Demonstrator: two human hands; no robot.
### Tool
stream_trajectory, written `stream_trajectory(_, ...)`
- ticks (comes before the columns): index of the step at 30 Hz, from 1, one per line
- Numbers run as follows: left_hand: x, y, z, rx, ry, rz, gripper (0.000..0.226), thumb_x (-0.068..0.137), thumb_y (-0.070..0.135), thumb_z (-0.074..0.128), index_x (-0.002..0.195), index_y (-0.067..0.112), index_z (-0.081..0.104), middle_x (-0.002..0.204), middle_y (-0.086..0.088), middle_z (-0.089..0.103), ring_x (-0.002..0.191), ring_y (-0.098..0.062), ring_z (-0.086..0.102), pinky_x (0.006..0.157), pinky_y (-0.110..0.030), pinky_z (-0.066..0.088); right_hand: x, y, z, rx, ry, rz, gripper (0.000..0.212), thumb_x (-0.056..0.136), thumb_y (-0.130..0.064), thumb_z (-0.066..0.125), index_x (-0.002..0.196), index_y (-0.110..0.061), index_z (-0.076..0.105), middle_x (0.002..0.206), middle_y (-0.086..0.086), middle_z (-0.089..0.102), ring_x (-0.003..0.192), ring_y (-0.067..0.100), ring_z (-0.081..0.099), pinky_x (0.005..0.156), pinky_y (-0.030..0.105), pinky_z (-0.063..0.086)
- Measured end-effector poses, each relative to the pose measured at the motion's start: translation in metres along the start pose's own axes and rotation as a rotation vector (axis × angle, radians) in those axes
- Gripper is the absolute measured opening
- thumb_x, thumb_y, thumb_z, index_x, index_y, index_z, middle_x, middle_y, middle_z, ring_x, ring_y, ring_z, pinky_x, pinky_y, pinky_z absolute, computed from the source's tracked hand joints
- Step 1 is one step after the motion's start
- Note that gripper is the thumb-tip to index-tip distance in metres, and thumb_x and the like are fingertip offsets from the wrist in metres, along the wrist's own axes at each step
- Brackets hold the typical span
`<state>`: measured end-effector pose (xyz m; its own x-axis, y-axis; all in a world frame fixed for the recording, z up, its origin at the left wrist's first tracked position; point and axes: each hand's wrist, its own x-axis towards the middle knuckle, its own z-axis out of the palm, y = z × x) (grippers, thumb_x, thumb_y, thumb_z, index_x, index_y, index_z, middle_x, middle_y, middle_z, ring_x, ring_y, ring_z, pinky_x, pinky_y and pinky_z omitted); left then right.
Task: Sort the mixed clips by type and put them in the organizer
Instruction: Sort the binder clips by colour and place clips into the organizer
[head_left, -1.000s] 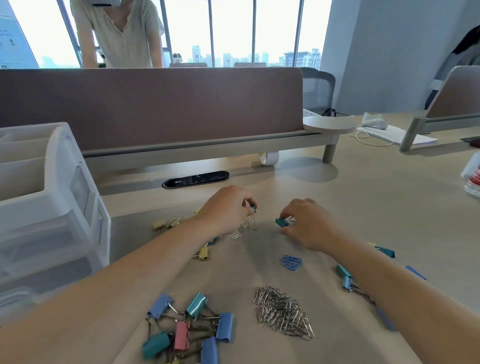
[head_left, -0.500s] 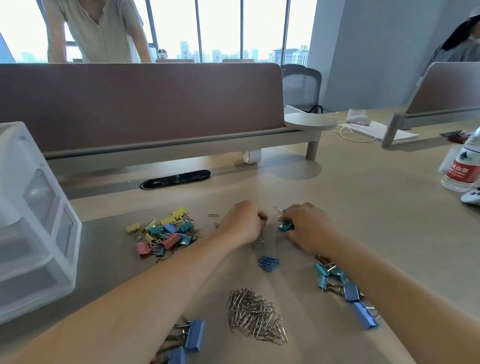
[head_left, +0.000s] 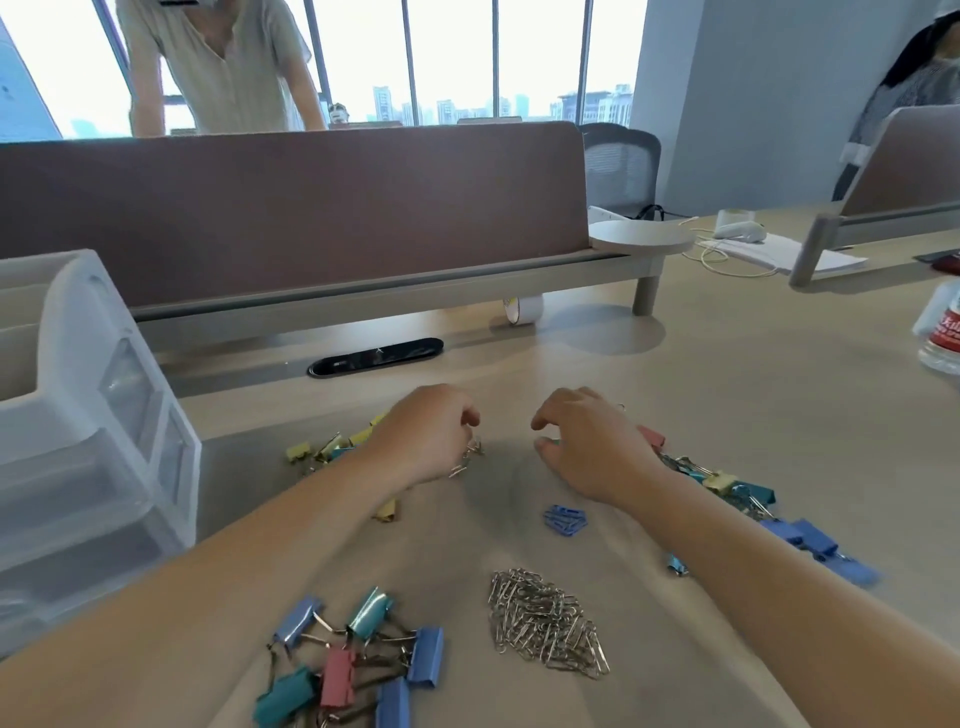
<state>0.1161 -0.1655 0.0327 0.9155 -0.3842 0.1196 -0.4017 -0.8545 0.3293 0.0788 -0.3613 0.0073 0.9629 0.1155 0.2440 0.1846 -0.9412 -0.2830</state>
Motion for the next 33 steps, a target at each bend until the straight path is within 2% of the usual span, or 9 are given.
stream_trajectory(3,-0.004,-0.024,-0.008,0.106,0.003,-0.055,0.024,0.092,0.02,0.056,0.113,0.025,0.068,0.117,0.0,0.065,0.106,-0.022,0.059,0.088,-0.033,0.049,0.014,-0.024,0.011,0.003,-0.08,-0.046,0.03,0.095,-0.025,0.056,0.124,-0.021,0.062,0.129,-0.004,0.056,0.122,0.018,0.048,0.101,0.035,0.042)
stream_trajectory(7,-0.003,-0.045,-0.008,0.186,-0.028,-0.056,0.027,0.093,0.021,0.056,0.117,0.025,0.067,0.119,0.0,0.064,0.107,-0.021,0.058,0.086,-0.031,0.047,0.041,-0.045,0.025,-0.085,-0.278,-0.033,0.043,0.098,-0.023,0.05,0.142,-0.019,0.049,0.14,0.003,0.045,0.129,0.026,0.049,0.105,0.038,0.042)
stream_trajectory(10,-0.001,-0.055,-0.005,0.204,-0.067,-0.035,0.03,0.091,0.017,0.053,0.117,0.023,0.068,0.119,-0.002,0.062,0.108,-0.023,0.056,0.086,-0.033,0.048,0.058,-0.055,0.032,-0.108,-0.364,-0.036,0.044,0.097,-0.022,0.05,0.14,-0.012,0.049,0.137,0.01,0.045,0.125,0.031,0.051,0.104,0.038,0.043)
stream_trajectory(13,0.003,-0.061,-0.001,0.232,-0.094,0.02,0.03,0.091,0.02,0.053,0.116,0.022,0.068,0.113,-0.005,0.06,0.109,-0.025,0.054,0.09,-0.039,0.05,0.067,-0.059,0.036,-0.11,-0.381,-0.035,0.039,0.096,-0.023,0.049,0.133,-0.01,0.053,0.134,0.011,0.045,0.121,0.032,0.052,0.101,0.037,0.044)
stream_trajectory(16,0.004,-0.064,0.004,0.245,-0.111,0.042,0.018,0.091,0.028,0.055,0.093,0.019,0.071,0.095,-0.004,0.057,0.095,-0.025,0.054,0.081,-0.04,0.051,0.071,-0.062,0.039,-0.126,-0.389,-0.059,0.042,0.095,-0.023,0.047,0.134,-0.014,0.054,0.135,0.005,0.041,0.12,0.029,0.052,0.102,0.039,0.044)
stream_trajectory(18,0.003,-0.065,0.006,0.259,-0.109,0.056,0.018,0.091,0.027,0.057,0.084,0.017,0.07,0.087,-0.002,0.054,0.089,-0.024,0.053,0.075,-0.038,0.051,0.071,-0.062,0.041,-0.124,-0.386,-0.075,0.035,0.094,-0.023,0.047,0.125,-0.014,0.061,0.131,0.003,0.042,0.112,0.028,0.056,0.098,0.04,0.046)
stream_trajectory(22,0.002,-0.067,0.004,0.238,-0.121,0.097,0.017,0.093,0.027,0.057,0.1,0.021,0.071,0.09,0.002,0.049,0.094,-0.022,0.053,0.076,-0.034,0.047,0.064,-0.063,0.044,-0.061,-0.344,-0.102,0.029,0.096,-0.027,0.049,0.115,-0.015,0.068,0.12,0.001,0.046,0.102,0.026,0.057,0.091,0.036,0.047)
stream_trajectory(25,-0.001,-0.069,0.002,0.216,-0.136,0.112,0.019,0.094,0.025,0.054,0.102,0.021,0.071,0.091,0.004,0.047,0.094,-0.021,0.055,0.073,-0.031,0.044,0.054,-0.065,0.043,-0.015,-0.338,-0.133,0.026,0.098,-0.03,0.051,0.112,-0.017,0.069,0.114,0.001,0.048,0.098,0.024,0.057,0.087,0.035,0.047)
stream_trajectory(33,-0.012,-0.075,-0.003,0.162,-0.106,0.118,0.017,0.095,0.02,0.053,0.1,0.021,0.069,0.096,0.007,0.05,0.095,-0.017,0.055,0.081,-0.031,0.046,0.036,-0.068,0.032,0.063,-0.335,-0.147,0.023,0.093,-0.019,0.058,0.114,-0.02,0.067,0.115,-0.003,0.058,0.105,0.015,0.054,0.083,0.021,0.039)
